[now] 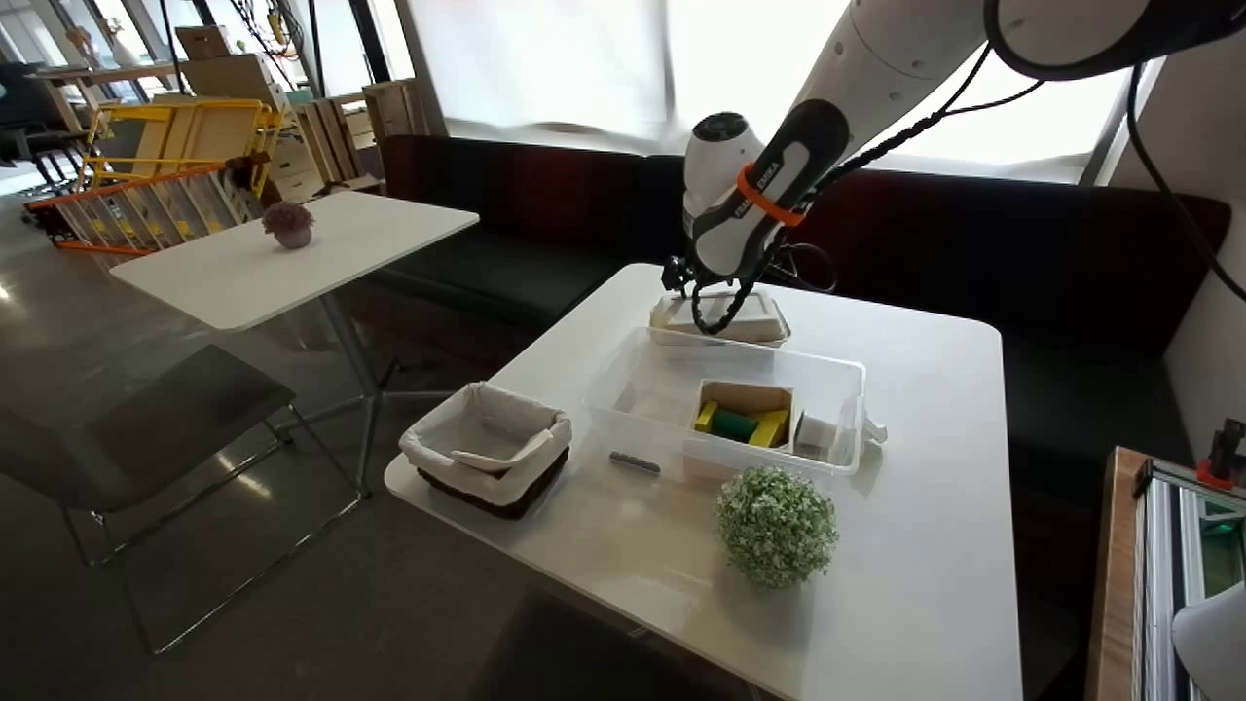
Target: Move the styrofoam container to the left
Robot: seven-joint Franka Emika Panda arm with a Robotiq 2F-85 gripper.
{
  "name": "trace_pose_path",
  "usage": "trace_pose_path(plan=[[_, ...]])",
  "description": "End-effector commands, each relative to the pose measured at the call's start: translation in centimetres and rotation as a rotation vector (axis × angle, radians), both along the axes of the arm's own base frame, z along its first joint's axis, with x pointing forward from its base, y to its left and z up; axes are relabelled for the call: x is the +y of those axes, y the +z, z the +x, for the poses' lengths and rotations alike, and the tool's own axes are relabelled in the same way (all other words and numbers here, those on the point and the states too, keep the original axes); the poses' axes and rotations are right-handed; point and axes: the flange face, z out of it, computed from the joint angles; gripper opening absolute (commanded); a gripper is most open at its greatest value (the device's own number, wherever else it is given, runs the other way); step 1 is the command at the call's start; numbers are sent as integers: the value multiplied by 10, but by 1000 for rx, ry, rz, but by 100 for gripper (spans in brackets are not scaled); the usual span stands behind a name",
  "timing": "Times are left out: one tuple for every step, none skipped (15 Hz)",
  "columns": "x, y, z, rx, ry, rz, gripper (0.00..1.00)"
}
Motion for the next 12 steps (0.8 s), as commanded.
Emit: trace_pose_path(plan=[[6,4,7,-67,-45,-65,100],[8,11,5,-67,-87,-74,100],[11,15,4,-63,-126,-76,100],[14,19,2,-50,-165,-80,100],[18,21,-2,-21,-203,-65,100],[22,21,-4,1,-237,-47,100],[25,20,-5,31,-275,-37,100],[27,18,-5,54,-315,-24,100],[28,16,-6,81,-347,-8,100],[30,14,-6,83,-356,21,100],[31,12,-5,73,-350,49,100],[33,10,-4,62,-350,64,100]])
